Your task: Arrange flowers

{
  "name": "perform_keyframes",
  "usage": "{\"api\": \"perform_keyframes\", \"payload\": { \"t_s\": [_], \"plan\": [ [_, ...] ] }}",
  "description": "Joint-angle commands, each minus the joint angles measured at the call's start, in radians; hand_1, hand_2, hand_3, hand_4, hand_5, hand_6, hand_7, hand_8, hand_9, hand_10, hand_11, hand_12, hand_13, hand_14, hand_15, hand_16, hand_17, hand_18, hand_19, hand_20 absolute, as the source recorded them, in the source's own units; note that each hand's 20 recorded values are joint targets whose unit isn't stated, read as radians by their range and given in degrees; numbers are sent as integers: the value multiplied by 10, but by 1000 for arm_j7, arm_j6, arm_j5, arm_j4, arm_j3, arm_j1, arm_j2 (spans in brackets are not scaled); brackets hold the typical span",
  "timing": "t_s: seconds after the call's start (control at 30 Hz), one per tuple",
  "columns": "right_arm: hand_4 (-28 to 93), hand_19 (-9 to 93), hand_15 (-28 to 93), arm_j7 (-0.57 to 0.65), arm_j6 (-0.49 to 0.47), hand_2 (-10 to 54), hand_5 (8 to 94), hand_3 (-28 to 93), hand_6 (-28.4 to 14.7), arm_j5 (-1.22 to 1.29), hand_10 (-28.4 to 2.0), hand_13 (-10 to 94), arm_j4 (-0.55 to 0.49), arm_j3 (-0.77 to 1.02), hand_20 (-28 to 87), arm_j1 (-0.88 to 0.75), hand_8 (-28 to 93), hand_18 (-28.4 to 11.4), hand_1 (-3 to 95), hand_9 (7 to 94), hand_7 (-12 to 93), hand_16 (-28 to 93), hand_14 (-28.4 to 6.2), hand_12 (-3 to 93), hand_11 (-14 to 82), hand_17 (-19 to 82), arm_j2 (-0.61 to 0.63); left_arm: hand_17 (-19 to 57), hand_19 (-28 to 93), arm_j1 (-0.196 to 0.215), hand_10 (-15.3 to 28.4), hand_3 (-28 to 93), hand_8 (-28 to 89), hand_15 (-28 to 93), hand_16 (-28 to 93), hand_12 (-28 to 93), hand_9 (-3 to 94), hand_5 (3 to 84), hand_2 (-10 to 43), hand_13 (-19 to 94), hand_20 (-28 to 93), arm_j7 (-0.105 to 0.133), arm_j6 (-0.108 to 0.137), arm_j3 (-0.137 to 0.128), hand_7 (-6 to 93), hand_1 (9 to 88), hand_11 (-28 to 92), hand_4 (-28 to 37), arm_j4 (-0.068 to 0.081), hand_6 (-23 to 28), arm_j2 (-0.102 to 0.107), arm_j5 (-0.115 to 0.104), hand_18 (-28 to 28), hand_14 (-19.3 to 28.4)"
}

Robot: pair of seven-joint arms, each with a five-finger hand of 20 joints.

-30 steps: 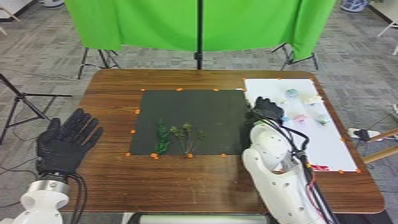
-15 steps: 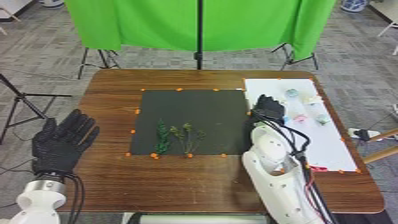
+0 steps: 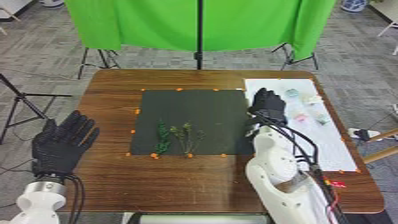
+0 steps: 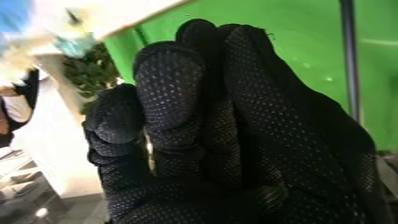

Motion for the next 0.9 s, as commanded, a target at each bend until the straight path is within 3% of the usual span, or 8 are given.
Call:
{"api": "perform_keyframes", "payload": {
  "t_s": [0.03,0.17,0.47,0.53,0.57,0.67,0.77,0.9],
  "plan": [
    [-235,924,601,64,-207,-95,590,742,-92,-23,-206,719,-1,41,422,-22,-39,-283,426,734,470,351,-129,281,285,427,-44,-61,400,8,162,738,-97,458,-73,135,446,512,163,326,155,-18,9,0,195,261,269,-283,4,90,-1,-4,162,169],
    [-232,932,578,57,-218,-95,473,719,-133,-54,-252,716,61,33,448,-3,-166,-284,324,678,438,315,-142,208,243,436,-67,-61,401,5,162,740,-97,458,-73,135,443,509,163,324,155,-21,12,0,194,260,270,-283,5,90,3,6,162,168],
    [-263,932,592,33,-269,-95,486,699,-123,-66,-270,681,166,11,467,32,-100,-284,339,622,320,299,-160,180,196,429,-99,-61,401,-3,161,738,-95,457,-73,134,442,507,165,322,155,-26,10,13,186,260,270,-283,10,92,2,19,162,169],
    [-276,932,606,20,-324,-95,501,722,-114,-74,-252,679,178,5,466,37,-117,-284,390,629,362,301,-154,189,223,427,-100,-61,401,-3,162,738,-94,457,-73,133,442,506,165,322,154,-31,-16,10,187,259,271,-283,17,91,0,31,162,169],
    [-278,932,615,6,-382,-95,522,739,-104,-86,-238,679,179,10,465,32,-126,-284,427,643,378,301,-153,196,240,425,-103,-61,401,-5,162,738,-95,457,-74,133,441,506,166,321,154,-48,-49,4,186,259,271,-283,26,91,-4,66,162,169],
    [-282,932,563,-10,-425,-95,623,687,-63,-99,-171,707,194,5,448,19,64,-282,580,744,376,403,-106,286,177,414,-97,-61,401,-9,158,750,-95,452,-74,131,430,499,173,316,153,-75,-92,-8,182,278,267,-282,32,89,-9,113,161,167],
    [-282,930,496,-23,-411,-95,681,662,-35,-114,-123,750,210,2,439,3,132,-272,672,821,404,481,-61,378,111,406,-92,-65,396,-17,158,754,-95,447,-74,130,419,490,165,309,150,-85,-100,-8,178,291,259,-282,36,88,-11,108,160,165],
    [-282,920,492,-47,-343,-95,710,656,-20,-129,-113,764,225,6,429,-11,152,-264,704,843,450,507,-53,422,130,406,-91,-65,393,-11,157,753,-93,443,-73,130,415,484,146,306,148,-82,-95,-11,175,301,255,-282,34,87,-12,103,159,163]
  ]
}}
